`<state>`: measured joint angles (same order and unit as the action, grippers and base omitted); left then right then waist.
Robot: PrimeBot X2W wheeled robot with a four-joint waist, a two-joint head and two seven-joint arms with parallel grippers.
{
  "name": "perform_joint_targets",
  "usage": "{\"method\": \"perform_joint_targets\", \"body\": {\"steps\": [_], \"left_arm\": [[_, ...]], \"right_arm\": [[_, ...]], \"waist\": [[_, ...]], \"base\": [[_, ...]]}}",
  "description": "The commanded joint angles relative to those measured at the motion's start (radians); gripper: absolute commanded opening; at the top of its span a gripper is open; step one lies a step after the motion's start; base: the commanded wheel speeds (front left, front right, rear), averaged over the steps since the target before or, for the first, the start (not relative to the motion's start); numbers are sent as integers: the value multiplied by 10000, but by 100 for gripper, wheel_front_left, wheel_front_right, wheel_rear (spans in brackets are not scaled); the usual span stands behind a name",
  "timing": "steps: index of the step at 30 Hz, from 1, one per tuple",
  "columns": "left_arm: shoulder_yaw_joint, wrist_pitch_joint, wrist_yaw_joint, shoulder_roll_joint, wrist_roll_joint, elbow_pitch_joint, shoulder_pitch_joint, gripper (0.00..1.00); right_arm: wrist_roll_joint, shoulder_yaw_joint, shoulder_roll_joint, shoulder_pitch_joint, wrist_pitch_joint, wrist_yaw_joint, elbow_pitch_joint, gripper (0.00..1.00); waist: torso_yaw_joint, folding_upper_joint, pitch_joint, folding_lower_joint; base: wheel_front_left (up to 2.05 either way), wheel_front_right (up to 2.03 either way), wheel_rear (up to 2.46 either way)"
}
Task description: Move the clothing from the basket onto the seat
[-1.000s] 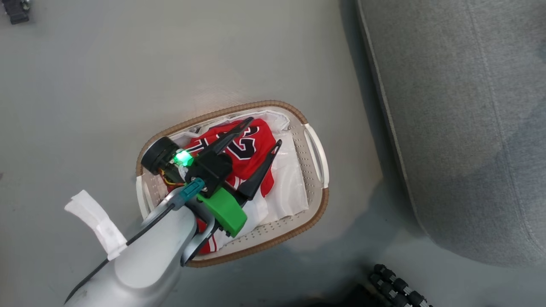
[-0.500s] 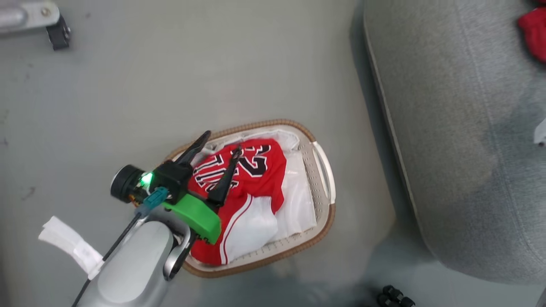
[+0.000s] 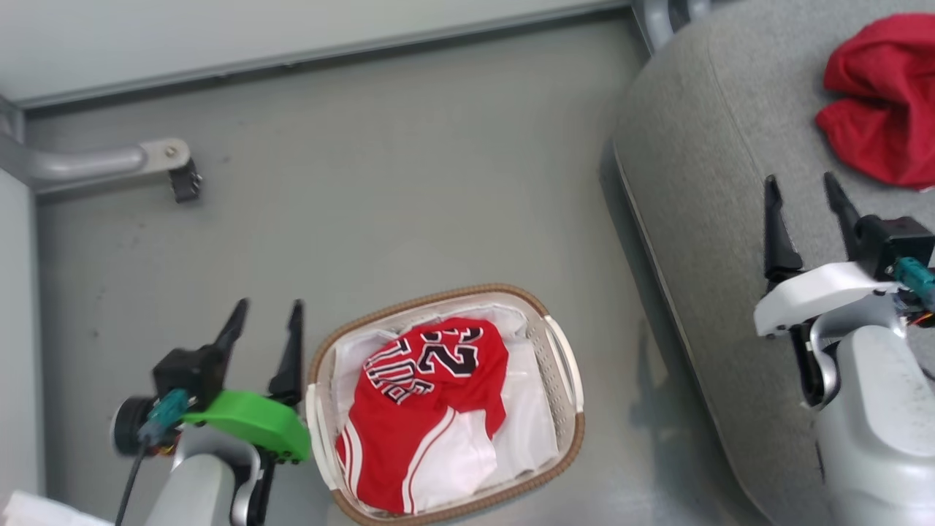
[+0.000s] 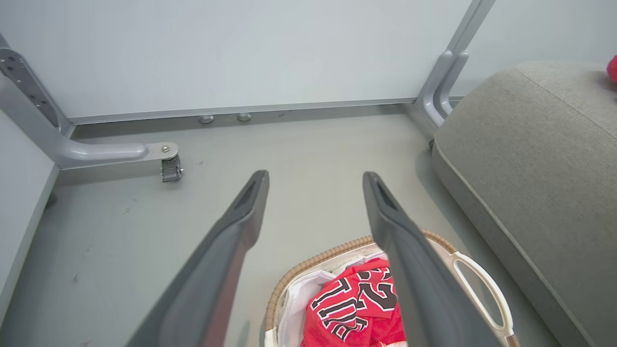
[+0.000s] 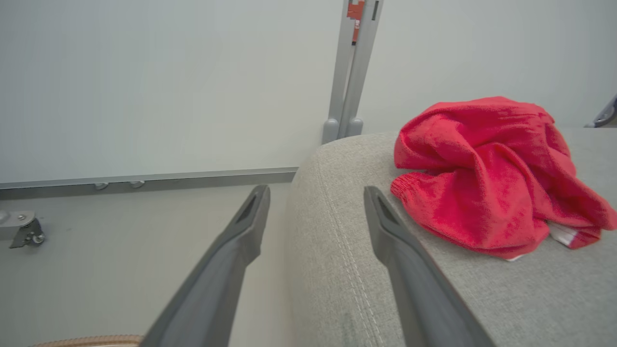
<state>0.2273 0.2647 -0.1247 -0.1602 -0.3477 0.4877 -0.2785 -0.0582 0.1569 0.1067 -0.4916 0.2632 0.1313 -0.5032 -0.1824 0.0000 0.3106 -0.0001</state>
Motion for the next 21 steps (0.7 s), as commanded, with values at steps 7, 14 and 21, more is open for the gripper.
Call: {"method": "perform_joint_targets", "body": {"steps": [7,14,21], "left_arm": [[-1612,-6,204,561,774,176,860,100],[-2414,-6,72,908,1447,-200,1589,100],[-2703,-6,-38,1066,1391,-617,2298,100]], "right_arm": [[-337,-812,-272,931,21,-10,539,100],[-97,-1173,-390,2013,20,-10,595,100],[-231,-1479,-439,2823,21,-10,733,100]], "waist": [[1031,0,-1456,1],[1318,0,-2140,1],[1283,0,-2618,1]], "base": [[0,0,0],[0,0,0],[0,0,0]]}}
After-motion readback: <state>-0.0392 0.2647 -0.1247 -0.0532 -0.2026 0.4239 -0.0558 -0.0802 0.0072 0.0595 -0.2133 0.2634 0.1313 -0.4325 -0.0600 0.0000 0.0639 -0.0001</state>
